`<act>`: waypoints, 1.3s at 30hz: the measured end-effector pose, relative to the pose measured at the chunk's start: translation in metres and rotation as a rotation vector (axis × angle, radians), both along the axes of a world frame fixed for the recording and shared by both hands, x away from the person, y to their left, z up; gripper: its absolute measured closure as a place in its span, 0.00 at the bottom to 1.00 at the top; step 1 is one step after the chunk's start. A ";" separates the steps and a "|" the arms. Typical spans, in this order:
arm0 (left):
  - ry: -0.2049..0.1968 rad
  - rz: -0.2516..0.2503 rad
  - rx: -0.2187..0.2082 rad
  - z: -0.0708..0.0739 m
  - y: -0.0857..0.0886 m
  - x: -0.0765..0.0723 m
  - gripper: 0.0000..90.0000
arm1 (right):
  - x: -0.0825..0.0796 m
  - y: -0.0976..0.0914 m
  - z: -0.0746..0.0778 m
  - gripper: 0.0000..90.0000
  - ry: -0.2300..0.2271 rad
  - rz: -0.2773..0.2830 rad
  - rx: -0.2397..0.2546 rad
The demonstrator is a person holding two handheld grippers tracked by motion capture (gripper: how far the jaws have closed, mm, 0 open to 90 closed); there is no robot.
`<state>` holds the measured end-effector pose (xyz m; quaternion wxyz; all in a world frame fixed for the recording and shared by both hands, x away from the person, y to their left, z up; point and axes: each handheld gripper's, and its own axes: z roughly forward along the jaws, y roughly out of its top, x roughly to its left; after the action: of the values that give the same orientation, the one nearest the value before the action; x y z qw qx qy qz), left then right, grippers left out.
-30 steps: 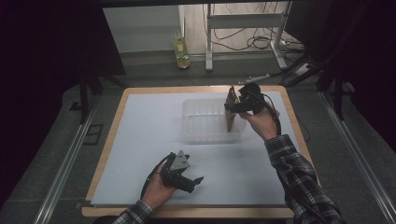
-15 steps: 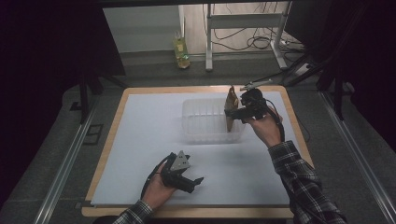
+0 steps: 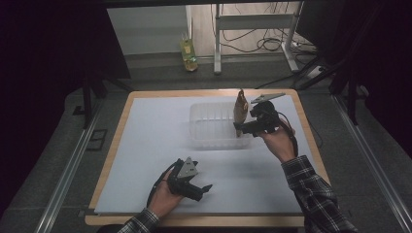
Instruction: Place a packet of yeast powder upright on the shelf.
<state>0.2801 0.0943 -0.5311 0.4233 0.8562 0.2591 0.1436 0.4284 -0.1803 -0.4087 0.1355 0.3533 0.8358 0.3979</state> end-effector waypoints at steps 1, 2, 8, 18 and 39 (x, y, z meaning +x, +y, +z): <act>0.000 0.000 0.000 0.000 0.000 0.000 0.07 | -0.001 0.000 -0.001 0.15 0.003 0.002 0.000; 0.000 -0.001 0.000 0.000 0.000 0.000 0.07 | -0.002 0.000 -0.003 0.15 0.003 0.006 0.001; -0.001 -0.003 -0.001 0.000 0.000 0.000 0.07 | -0.009 -0.001 -0.009 0.13 -0.003 0.032 0.003; -0.004 -0.004 0.004 0.000 0.000 0.000 0.06 | -0.022 -0.003 -0.023 0.09 0.003 0.073 -0.004; 0.000 -0.004 -0.001 0.001 0.000 -0.001 0.07 | -0.050 -0.015 -0.045 0.00 -0.013 0.137 -0.053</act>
<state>0.2796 0.0942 -0.5303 0.4241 0.8564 0.2576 0.1426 0.3782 -0.1958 -0.4537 0.1227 0.2888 0.8674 0.3862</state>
